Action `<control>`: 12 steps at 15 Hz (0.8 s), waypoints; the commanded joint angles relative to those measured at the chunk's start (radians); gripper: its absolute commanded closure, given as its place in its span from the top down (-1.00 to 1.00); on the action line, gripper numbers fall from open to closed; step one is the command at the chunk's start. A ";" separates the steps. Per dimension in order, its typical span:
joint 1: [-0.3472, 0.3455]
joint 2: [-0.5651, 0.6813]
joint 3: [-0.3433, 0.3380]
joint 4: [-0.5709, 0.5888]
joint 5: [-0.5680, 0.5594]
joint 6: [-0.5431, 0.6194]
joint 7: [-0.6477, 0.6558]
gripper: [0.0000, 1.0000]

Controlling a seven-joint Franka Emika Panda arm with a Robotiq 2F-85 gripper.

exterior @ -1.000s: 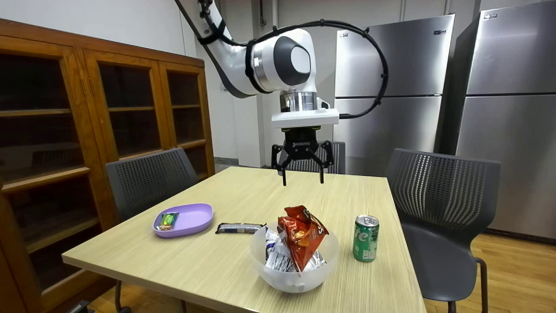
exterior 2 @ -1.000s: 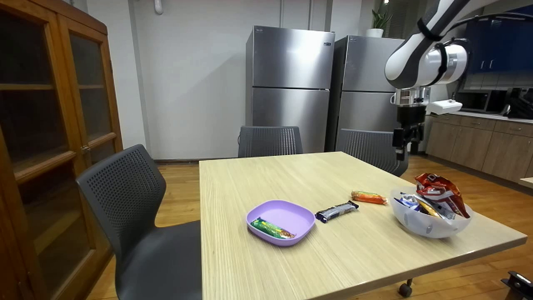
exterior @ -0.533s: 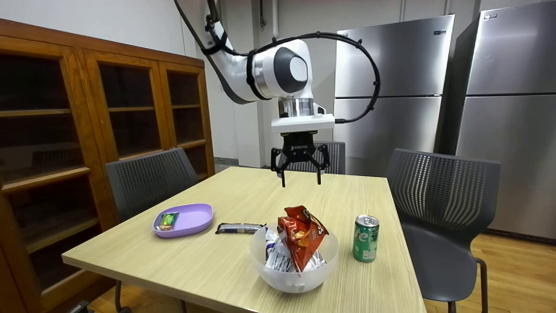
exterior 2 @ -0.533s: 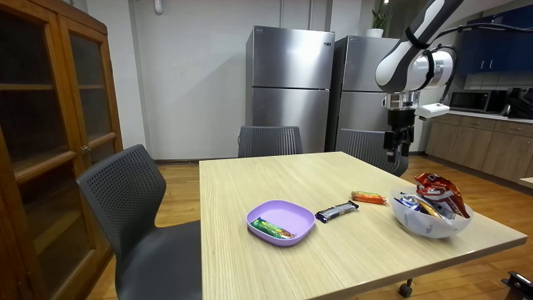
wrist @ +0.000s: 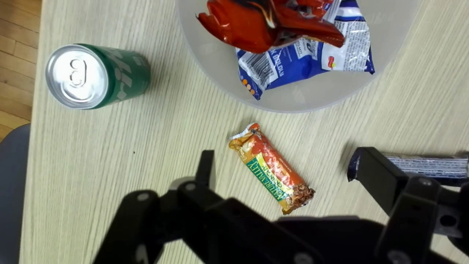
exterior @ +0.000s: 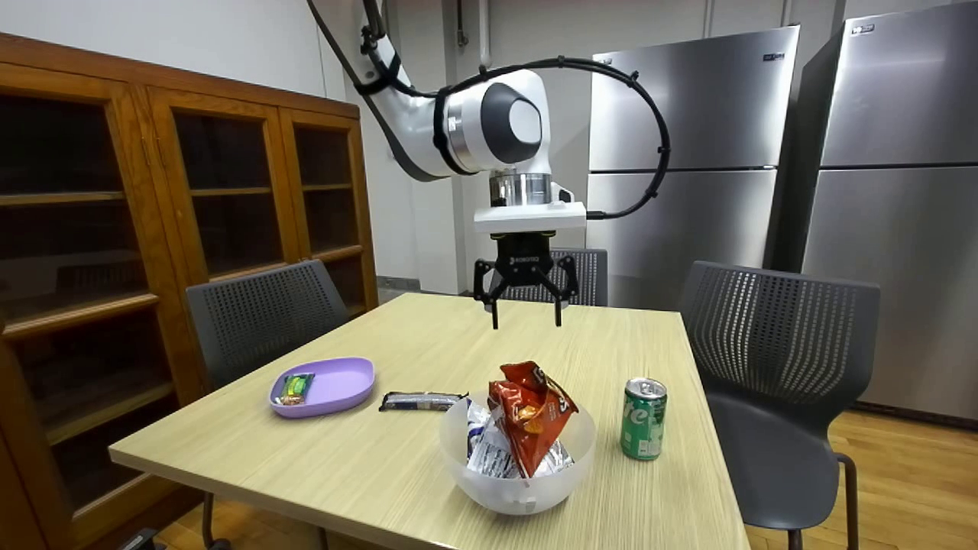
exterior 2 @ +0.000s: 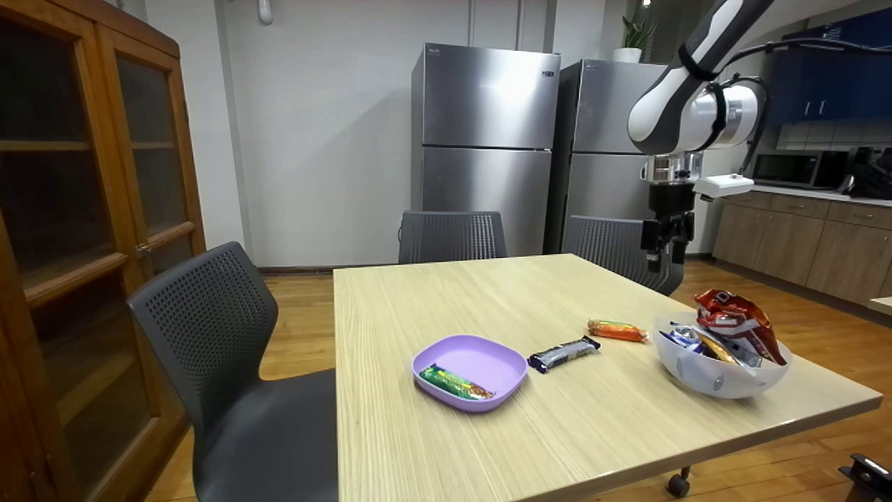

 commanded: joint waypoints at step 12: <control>0.001 -0.023 0.005 0.006 0.084 -0.056 0.286 1.00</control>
